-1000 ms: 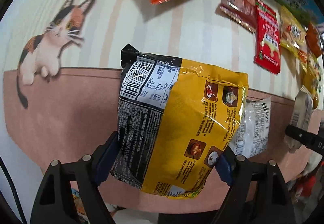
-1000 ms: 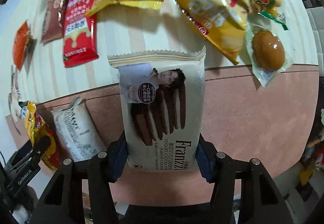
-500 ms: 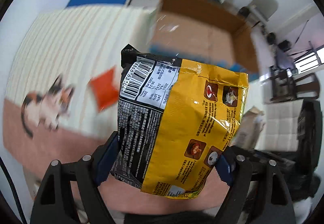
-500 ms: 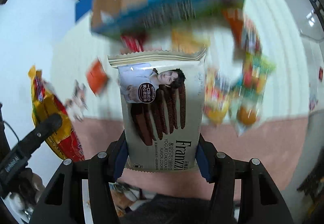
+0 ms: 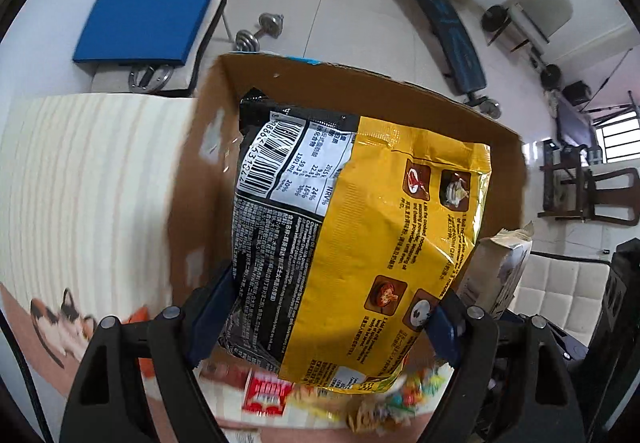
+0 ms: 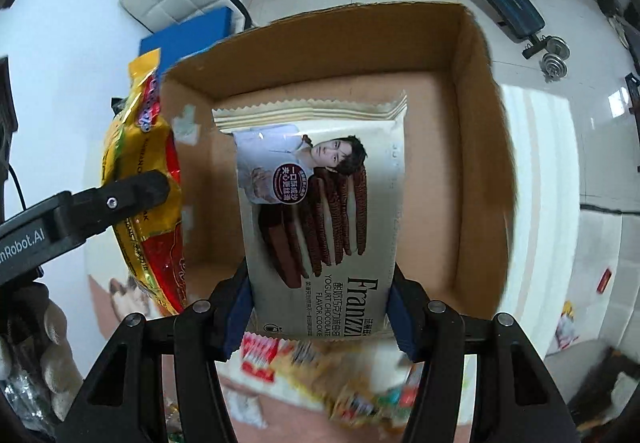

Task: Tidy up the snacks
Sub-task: 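Carry both packs into the cardboard box and open both tools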

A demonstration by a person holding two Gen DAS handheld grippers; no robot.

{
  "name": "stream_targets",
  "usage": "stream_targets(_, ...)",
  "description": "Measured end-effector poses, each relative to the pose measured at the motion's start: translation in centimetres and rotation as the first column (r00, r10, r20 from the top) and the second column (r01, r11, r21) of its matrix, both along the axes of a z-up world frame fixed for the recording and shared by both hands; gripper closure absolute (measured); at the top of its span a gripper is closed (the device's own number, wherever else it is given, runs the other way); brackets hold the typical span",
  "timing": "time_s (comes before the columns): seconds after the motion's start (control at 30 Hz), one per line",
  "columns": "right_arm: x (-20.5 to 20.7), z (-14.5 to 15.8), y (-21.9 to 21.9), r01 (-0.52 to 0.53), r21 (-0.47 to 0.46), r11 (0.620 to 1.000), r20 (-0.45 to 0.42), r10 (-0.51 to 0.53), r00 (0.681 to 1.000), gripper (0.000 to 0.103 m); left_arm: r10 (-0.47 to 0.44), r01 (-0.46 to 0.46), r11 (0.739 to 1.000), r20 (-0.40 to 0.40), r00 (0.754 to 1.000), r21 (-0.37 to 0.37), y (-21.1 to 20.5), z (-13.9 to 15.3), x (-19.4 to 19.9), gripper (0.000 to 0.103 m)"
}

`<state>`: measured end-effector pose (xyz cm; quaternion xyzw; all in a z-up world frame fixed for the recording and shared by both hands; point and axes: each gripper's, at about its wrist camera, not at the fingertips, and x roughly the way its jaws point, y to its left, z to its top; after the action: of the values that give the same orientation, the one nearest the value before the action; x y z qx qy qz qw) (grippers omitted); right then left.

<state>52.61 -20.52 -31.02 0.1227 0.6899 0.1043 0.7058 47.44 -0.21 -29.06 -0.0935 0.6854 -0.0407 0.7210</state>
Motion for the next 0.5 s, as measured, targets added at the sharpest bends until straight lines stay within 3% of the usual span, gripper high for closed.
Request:
stream_targets(0.13, 3.2, -3.6, 0.2, -0.033, -0.026, 0.999, -0.041, 0.032, 0.999, 0.041, -0.017, 0.017, 1.0, -0.064, 0.998, 0.004, -1.1, -3.7, 2.7, 0.02)
stream_targets(0.33, 4.9, -6.5, 0.0, -0.045, -0.047, 0.998, -0.068, 0.042, 0.997, 0.04, -0.009, 0.01, 1.0, -0.122, 0.993, 0.004, -1.9, -6.6, 3.9, 0.02)
stream_targets(0.4, 5.1, -6.7, 0.1, -0.053, -0.057, 0.997, -0.076, 0.049, 0.996, 0.026, -0.014, 0.018, 0.999, -0.116, 0.993, 0.03, -2.1, -6.7, 3.8, 0.019)
stream_targets(0.43, 4.9, -6.4, 0.3, -0.058, -0.062, 0.996, -0.08, 0.053, 0.995, 0.011, -0.016, 0.021, 0.999, -0.115, 0.993, 0.034, -2.2, -6.6, 3.7, 0.018)
stream_targets(0.5, 4.8, -6.3, 0.2, -0.064, -0.076, 0.995, -0.088, 0.057, 0.994, 0.008, -0.018, 0.02, 1.0, -0.118, 0.993, 0.02, -2.4, -6.5, 3.7, 0.01)
